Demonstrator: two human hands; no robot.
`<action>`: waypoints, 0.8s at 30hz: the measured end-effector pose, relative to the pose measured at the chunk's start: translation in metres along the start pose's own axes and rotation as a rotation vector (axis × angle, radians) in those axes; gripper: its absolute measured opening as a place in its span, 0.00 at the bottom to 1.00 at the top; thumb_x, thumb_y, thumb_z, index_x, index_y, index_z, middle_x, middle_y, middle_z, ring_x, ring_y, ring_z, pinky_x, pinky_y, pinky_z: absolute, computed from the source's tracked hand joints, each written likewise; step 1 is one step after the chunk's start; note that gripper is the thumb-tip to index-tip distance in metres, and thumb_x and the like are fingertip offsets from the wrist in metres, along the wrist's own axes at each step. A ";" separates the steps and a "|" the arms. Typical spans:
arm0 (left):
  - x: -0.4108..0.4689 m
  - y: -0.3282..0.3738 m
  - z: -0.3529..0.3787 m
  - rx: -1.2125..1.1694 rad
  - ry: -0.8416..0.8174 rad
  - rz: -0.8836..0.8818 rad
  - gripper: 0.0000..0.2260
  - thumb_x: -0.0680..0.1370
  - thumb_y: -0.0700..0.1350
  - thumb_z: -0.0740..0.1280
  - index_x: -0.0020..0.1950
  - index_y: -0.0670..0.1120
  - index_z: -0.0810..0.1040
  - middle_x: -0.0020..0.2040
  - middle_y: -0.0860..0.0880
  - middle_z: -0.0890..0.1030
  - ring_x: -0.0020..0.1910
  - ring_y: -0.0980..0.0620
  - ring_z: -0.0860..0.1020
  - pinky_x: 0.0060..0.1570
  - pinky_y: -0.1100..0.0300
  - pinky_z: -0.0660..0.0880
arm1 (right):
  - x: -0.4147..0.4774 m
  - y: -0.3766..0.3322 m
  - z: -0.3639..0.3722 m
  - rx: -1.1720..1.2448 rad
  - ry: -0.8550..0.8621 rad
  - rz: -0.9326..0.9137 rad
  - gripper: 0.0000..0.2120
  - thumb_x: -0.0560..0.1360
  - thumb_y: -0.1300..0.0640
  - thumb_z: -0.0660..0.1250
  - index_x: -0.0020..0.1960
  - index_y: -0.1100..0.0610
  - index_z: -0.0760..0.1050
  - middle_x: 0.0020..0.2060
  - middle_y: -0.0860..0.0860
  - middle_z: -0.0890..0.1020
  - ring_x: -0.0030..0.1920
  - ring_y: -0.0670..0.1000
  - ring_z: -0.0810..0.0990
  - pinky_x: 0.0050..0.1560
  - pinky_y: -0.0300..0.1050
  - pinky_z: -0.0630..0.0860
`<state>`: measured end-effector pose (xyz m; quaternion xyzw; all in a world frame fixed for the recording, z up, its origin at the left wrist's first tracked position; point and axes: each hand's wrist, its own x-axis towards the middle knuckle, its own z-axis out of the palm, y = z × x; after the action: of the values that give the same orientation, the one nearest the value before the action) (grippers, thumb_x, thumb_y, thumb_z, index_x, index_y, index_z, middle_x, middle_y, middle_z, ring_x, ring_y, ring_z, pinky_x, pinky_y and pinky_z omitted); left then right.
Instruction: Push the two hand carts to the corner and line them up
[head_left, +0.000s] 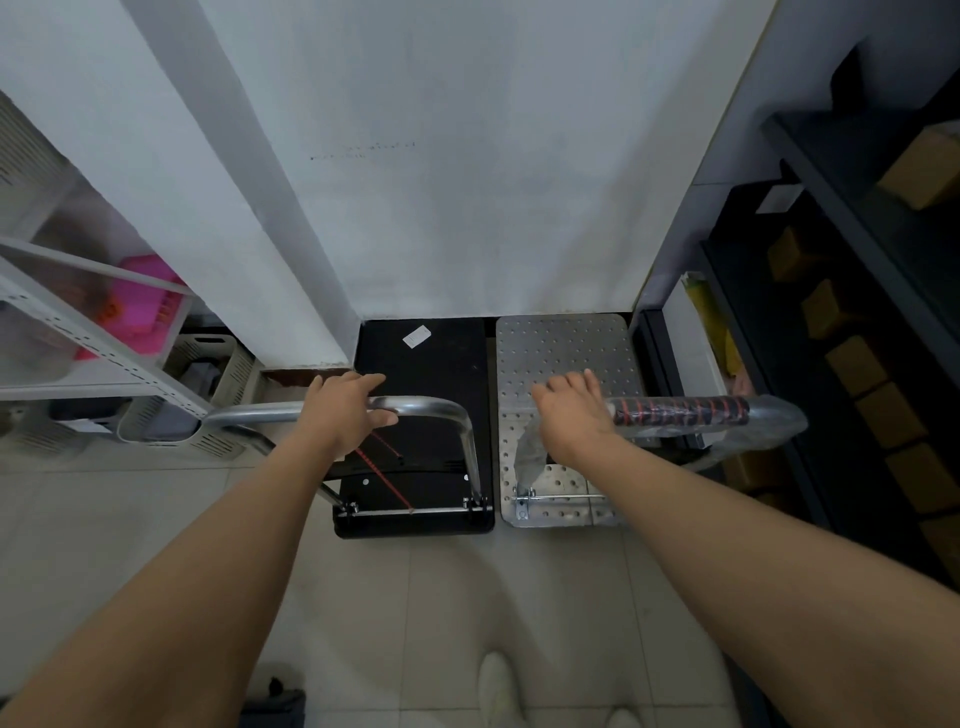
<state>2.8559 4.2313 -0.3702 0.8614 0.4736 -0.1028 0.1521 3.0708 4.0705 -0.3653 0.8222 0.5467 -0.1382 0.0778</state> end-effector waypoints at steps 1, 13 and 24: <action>0.000 -0.003 0.000 0.003 0.004 -0.007 0.28 0.76 0.57 0.66 0.74 0.52 0.64 0.72 0.47 0.69 0.72 0.45 0.65 0.74 0.45 0.50 | 0.001 -0.003 0.000 0.008 0.005 -0.009 0.28 0.72 0.65 0.64 0.71 0.56 0.64 0.67 0.57 0.69 0.71 0.59 0.62 0.76 0.57 0.46; -0.006 -0.015 0.001 0.019 0.015 -0.039 0.29 0.75 0.60 0.65 0.74 0.52 0.64 0.71 0.48 0.69 0.72 0.45 0.64 0.74 0.42 0.48 | 0.008 -0.025 0.000 0.087 0.033 -0.070 0.21 0.78 0.54 0.64 0.69 0.55 0.65 0.67 0.55 0.70 0.71 0.57 0.62 0.76 0.55 0.46; -0.011 -0.014 -0.005 -0.006 0.042 -0.031 0.33 0.74 0.62 0.65 0.75 0.51 0.62 0.75 0.47 0.64 0.75 0.46 0.59 0.74 0.41 0.44 | 0.007 -0.028 0.001 0.105 0.066 -0.062 0.21 0.79 0.53 0.63 0.70 0.54 0.65 0.68 0.55 0.70 0.71 0.56 0.63 0.76 0.55 0.47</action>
<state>2.8384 4.2315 -0.3643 0.8553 0.4905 -0.0856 0.1433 3.0472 4.0871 -0.3674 0.8120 0.5661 -0.1417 0.0120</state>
